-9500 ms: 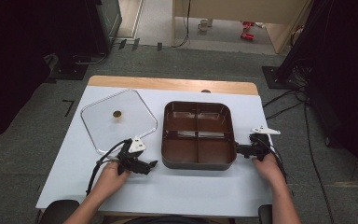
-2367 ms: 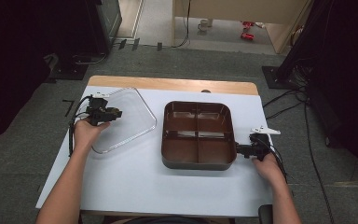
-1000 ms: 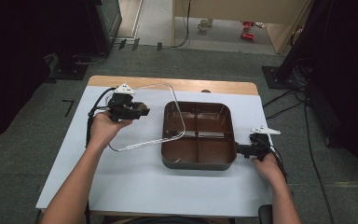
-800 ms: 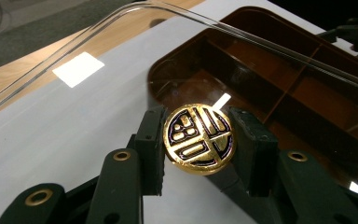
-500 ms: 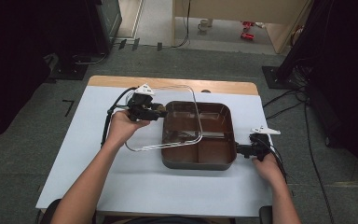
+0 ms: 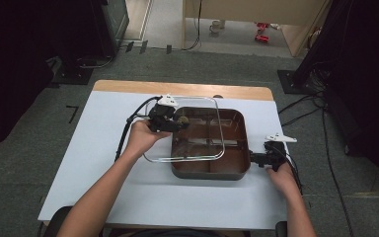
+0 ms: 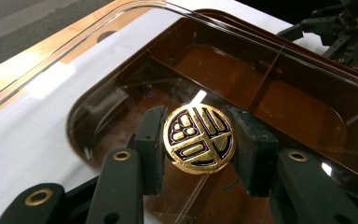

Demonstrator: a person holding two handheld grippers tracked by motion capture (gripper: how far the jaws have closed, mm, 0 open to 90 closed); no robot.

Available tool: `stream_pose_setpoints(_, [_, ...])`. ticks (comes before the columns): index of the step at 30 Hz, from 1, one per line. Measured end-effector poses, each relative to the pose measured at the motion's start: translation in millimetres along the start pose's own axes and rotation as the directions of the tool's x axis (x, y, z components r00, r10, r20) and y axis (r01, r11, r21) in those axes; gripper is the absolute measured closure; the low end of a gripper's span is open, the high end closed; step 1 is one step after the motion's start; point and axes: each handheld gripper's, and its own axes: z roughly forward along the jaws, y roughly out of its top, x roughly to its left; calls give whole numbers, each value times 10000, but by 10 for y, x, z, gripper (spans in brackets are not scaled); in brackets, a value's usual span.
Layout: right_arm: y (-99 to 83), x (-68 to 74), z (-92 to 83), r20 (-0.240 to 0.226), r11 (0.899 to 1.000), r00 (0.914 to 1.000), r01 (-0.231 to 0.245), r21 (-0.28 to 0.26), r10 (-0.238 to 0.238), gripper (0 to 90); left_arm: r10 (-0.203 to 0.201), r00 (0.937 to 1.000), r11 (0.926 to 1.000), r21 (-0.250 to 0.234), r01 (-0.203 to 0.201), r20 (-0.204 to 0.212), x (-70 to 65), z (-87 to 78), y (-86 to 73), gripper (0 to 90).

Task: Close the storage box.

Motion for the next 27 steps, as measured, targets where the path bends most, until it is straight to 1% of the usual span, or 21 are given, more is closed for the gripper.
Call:
stream_pose_setpoints(6, [0,0,0,2,10000,10000,-2,1,2,93,107,9996,9999,128,-110,244,-89,164,29,593])
stream_pose_setpoints(10, [0,-1,0,1,10000,10000,12,-5,-12,93,346,9989,9991,230,-353,330,-171,270,45,594])
stream_pose_setpoints(14, [0,0,0,4,10000,10000,4,-1,-4,93,456,9980,9982,364,-472,433,-237,373,45,594])
stream_pose_setpoints(19, [0,0,0,5,10000,10000,-1,1,1,93,679,9965,9961,538,-705,486,-276,472,40,594])
stream_pose_setpoints(24, [0,-2,1,9,10000,10000,27,-13,-27,93,749,9959,9951,606,-779,504,-302,562,42,593])
stream_pose_setpoints(27, [0,0,0,5,10000,10000,0,2,0,93,696,9961,9958,557,-726,535,-319,589,60,594])
